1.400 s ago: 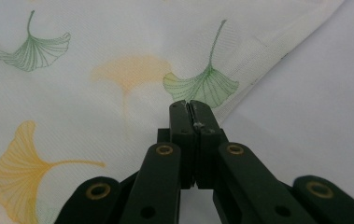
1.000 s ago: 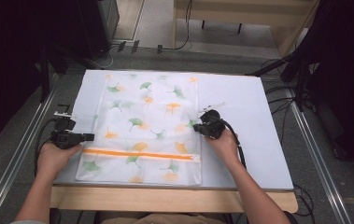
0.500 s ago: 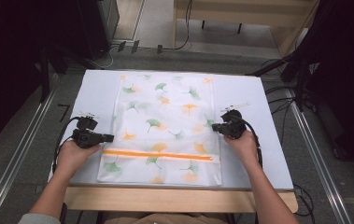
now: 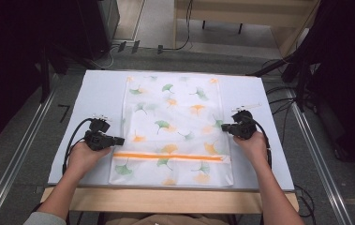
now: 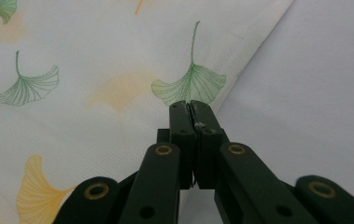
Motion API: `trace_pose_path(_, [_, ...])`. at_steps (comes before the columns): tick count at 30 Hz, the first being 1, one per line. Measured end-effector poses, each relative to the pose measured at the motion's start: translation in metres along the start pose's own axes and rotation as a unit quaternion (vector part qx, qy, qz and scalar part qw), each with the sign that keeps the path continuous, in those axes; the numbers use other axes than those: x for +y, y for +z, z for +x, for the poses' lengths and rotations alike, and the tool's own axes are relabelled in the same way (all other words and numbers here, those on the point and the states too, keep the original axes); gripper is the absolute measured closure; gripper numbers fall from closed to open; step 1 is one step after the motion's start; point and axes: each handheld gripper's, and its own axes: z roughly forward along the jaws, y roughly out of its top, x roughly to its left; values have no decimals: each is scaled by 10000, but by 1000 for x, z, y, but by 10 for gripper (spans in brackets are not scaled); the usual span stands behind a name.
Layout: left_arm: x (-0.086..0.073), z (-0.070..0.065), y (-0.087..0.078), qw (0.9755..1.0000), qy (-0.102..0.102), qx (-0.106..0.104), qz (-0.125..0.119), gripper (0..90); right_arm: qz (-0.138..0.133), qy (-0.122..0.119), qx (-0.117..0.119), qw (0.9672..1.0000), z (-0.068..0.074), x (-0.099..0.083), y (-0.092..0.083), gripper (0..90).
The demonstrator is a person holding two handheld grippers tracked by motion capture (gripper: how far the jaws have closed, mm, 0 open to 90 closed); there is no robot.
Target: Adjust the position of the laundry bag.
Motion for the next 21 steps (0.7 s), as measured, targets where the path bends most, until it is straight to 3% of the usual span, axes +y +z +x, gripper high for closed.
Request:
trace_pose_path(5, [0, 1, -1, 10000, 0, -3, 46, 850, 35, 29, 30, 10000, 0, 0, 1, 885])
trace_pose_path(7, [-1, 1, -5, 10000, 24, 48, -66, 780, -42, 78, 120, 9999, -2, 0, -2, 792])
trace_pose_path(11, [0, -1, -10, 9998, 34, 28, -207, 681, -95, 57, 89, 9999, -1, -1, -6, 738])
trace_pose_path(13, [1, -6, -15, 9994, 144, 47, -309, 649, -196, 5, 105, 9998, -1, -2, -12, 653])
trace_pose_path(21, [3, -17, -25, 9979, 250, -44, -603, 528, -141, -69, 170, 9997, 7, -9, -27, 627])
